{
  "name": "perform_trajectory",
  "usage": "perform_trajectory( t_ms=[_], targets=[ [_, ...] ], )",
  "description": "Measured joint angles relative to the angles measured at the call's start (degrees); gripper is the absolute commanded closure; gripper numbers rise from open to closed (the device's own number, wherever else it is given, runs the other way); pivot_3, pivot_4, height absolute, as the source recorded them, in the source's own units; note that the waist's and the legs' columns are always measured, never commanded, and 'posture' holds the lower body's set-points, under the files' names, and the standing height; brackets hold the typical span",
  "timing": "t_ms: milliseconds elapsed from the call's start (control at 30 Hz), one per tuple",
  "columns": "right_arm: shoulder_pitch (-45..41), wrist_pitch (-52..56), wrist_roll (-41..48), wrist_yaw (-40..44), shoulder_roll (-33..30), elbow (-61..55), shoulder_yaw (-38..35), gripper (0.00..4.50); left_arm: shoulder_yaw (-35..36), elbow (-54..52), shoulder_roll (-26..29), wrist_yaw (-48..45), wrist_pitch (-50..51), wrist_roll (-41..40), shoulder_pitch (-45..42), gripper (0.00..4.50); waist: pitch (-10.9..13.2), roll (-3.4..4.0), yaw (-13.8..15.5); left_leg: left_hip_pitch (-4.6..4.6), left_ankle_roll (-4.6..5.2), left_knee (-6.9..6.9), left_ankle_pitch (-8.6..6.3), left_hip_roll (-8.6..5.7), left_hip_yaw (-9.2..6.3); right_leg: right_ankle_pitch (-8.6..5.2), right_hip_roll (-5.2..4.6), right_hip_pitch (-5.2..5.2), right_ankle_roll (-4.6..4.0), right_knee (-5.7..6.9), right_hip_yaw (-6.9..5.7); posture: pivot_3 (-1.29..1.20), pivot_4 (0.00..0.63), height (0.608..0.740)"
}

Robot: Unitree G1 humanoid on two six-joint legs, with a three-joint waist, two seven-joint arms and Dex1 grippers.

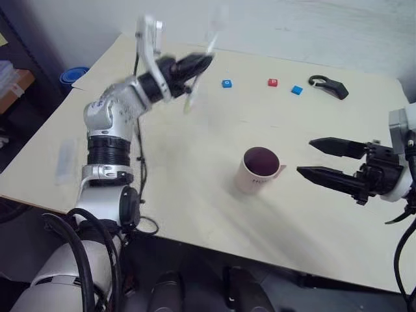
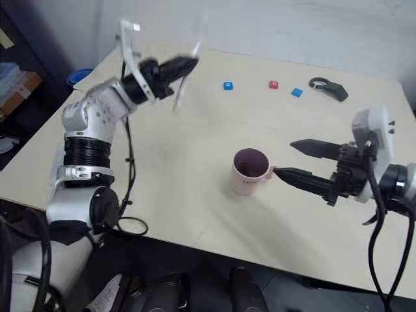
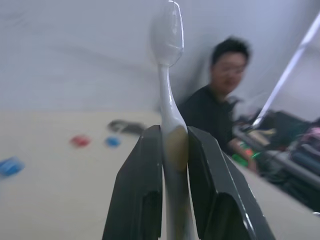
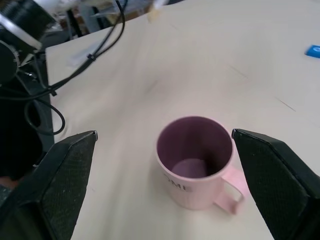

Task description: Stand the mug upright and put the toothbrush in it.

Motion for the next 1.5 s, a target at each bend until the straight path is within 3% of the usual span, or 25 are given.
perform_trajectory(
  t_ms=[233,400,600,633,800,1033,1100,1167,1400,1500],
  targets=[
    [4.8,0.0,0.0,-3.4,1.8,-2.2,-3.5,0.0,-7.0,-5.9,-9.2,-1.9,-1.3,-2.7,1.6,4.08,0.0,0.06,-0.9,0.15,0.26,0.38,-0.11,-0.01,-0.03,0.11,0.21,0.12,0.21,0.0,0.25,0.0,0.15,0.74],
    [7.6,0.0,0.2,-5.8,2.7,-3.2,-7.3,0.0,-13.4,-1.3,-14.0,-2.9,-10.3,2.7,5.3,4.08,0.0,0.07,-1.5,0.13,0.29,0.32,-0.11,-0.01,-0.28,0.11,0.29,0.11,0.2,-0.05,0.42,0.0,0.15,0.74],
    [9.7,-0.1,1.2,-7.7,3.6,-4.8,-9.8,0.0,-15.7,1.4,-17.4,-2.8,-14.2,4.7,9.9,4.08,0.0,0.07,-1.5,0.13,0.28,0.31,-0.14,-0.06,-0.76,0.16,0.53,0.06,0.29,-0.09,0.74,0.0,0.15,0.74],
    [10.0,-0.1,1.4,-8.3,3.8,-5.0,-9.9,0.0,-15.8,2.0,-17.8,-2.4,-15.3,5.3,10.1,3.41,0.0,0.07,-1.5,0.14,0.3,0.32,-0.15,-0.06,-0.76,0.17,0.54,0.06,0.31,-0.08,0.76,0.0,0.15,0.74],
    [10.2,-0.2,2.2,-9.5,4.0,-5.6,-9.9,0.0,-16.6,1.6,-18.3,-2.1,-15.7,6.0,11.6,2.39,0.0,0.07,-1.5,0.14,0.34,0.33,-0.17,-0.06,-0.76,0.18,0.56,0.06,0.33,-0.1,0.79,0.0,0.15,0.74],
    [8.0,-1.6,2.4,-10.2,4.0,-4.7,-8.3,0.0,-16.6,-4.3,-15.4,-2.1,-12.3,5.7,15.2,0.44,0.0,0.08,-1.5,0.14,0.34,0.33,-0.17,-0.04,-0.77,0.19,0.57,0.06,0.33,-0.09,0.8,0.0,0.15,0.74],
    [7.4,-1.7,1.9,-9.9,4.0,-4.0,-6.6,0.0,-16.4,-8.7,-12.5,-2.1,-9.6,4.9,16.0,0.03,0.0,0.09,-1.5,0.14,0.33,0.33,-0.17,-0.03,-0.75,0.19,0.57,0.04,0.33,-0.06,0.82,0.0,0.15,0.74],
    [7.2,-1.7,1.3,-9.0,3.9,-3.5,-6.2,0.0,-15.4,-12.1,-8.3,-2.6,-6.6,3.7,16.2,0.03,0.0,0.12,-1.7,0.17,0.33,0.32,-0.17,0.0,-0.78,0.19,0.65,0.02,0.33,-0.01,0.88,0.0,0.15,0.74],
    [7.3,-1.6,-4.5,3.1,-2.1,2.6,-1.5,0.0,-12.6,-25.0,27.9,-24.6,0.3,-0.5,21.7,0.03,0.0,0.25,-3.0,0.63,0.18,0.04,-0.13,0.08,-0.79,0.07,0.82,0.13,0.08,0.19,0.97,0.0,0.15,0.74],
    [5.0,-2.1,-6.4,7.4,-3.5,4.9,1.8,0.0,-13.9,-25.6,36.0,-32.8,-2.9,0.6,24.5,0.03,0.0,0.25,-2.7,0.75,0.18,0.04,-0.13,0.05,-0.75,0.04,0.75,0.27,0.03,0.14,0.92,0.0,0.15,0.74]
  ],
)
